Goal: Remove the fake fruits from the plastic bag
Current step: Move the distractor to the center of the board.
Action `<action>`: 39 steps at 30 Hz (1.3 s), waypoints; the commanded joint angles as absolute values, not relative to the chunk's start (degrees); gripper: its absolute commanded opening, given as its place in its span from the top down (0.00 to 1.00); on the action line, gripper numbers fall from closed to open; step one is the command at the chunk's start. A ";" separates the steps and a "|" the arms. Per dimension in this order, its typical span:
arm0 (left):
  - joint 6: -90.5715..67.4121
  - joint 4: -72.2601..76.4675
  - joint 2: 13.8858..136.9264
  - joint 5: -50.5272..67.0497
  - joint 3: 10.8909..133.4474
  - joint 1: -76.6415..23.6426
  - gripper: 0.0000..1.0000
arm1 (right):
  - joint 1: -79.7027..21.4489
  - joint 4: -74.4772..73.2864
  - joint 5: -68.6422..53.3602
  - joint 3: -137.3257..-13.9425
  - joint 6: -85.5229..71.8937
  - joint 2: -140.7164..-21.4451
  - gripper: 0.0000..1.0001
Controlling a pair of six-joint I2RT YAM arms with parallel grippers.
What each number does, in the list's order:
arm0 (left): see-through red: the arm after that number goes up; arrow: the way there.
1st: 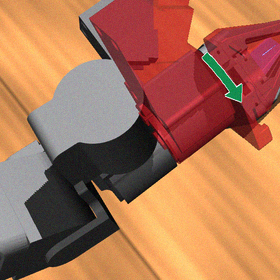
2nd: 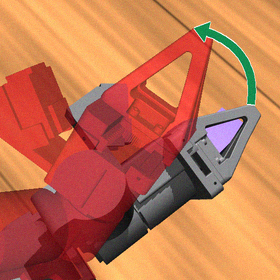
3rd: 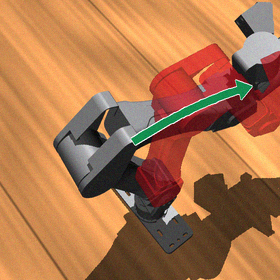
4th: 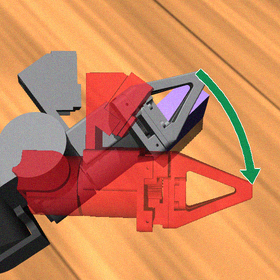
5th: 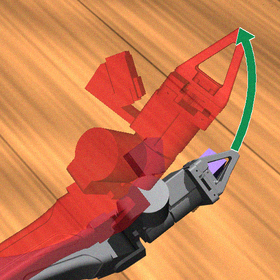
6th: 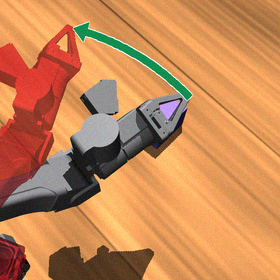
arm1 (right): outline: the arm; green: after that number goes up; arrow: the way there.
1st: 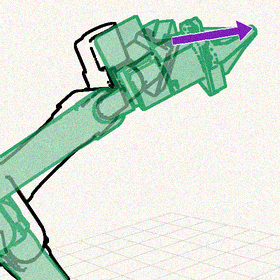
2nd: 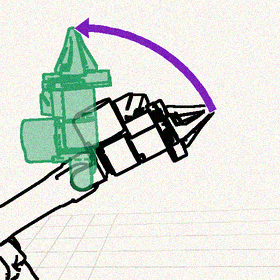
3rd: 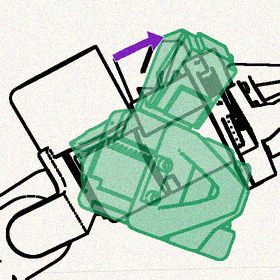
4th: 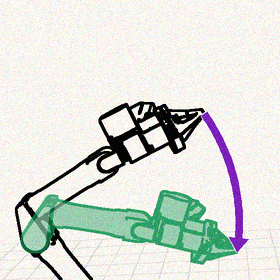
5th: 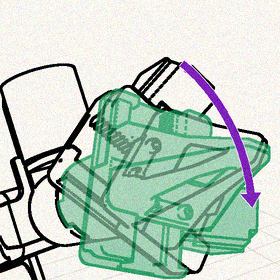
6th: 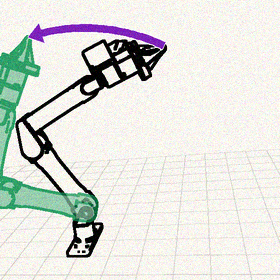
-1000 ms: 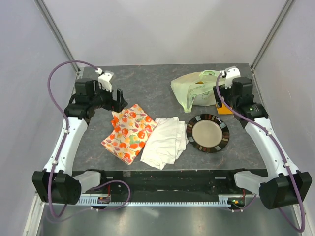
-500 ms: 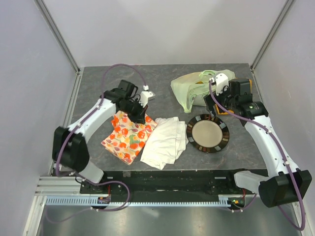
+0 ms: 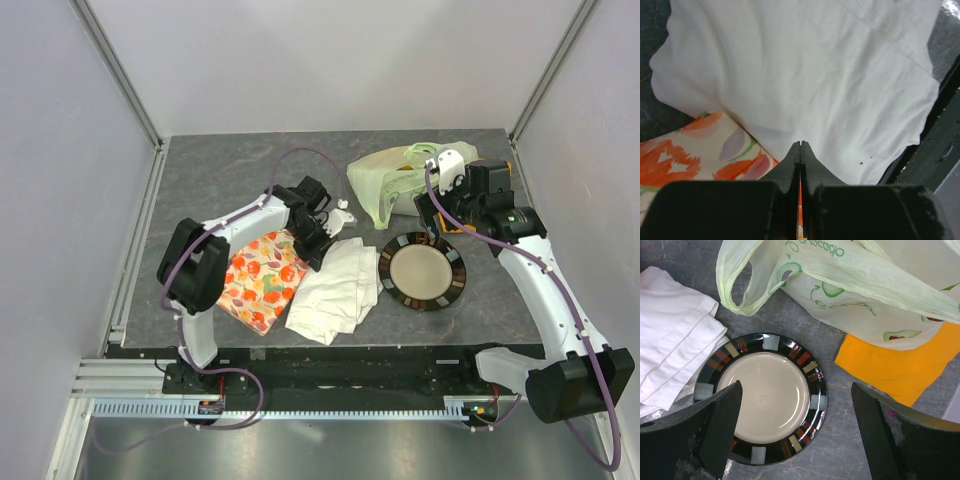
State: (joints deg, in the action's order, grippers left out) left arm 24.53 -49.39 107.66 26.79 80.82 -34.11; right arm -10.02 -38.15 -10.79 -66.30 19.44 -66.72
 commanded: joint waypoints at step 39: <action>14.68 -70.84 147.65 2.39 141.76 -0.09 0.99 | -10.20 -33.22 -9.84 -72.25 16.08 -72.25 0.02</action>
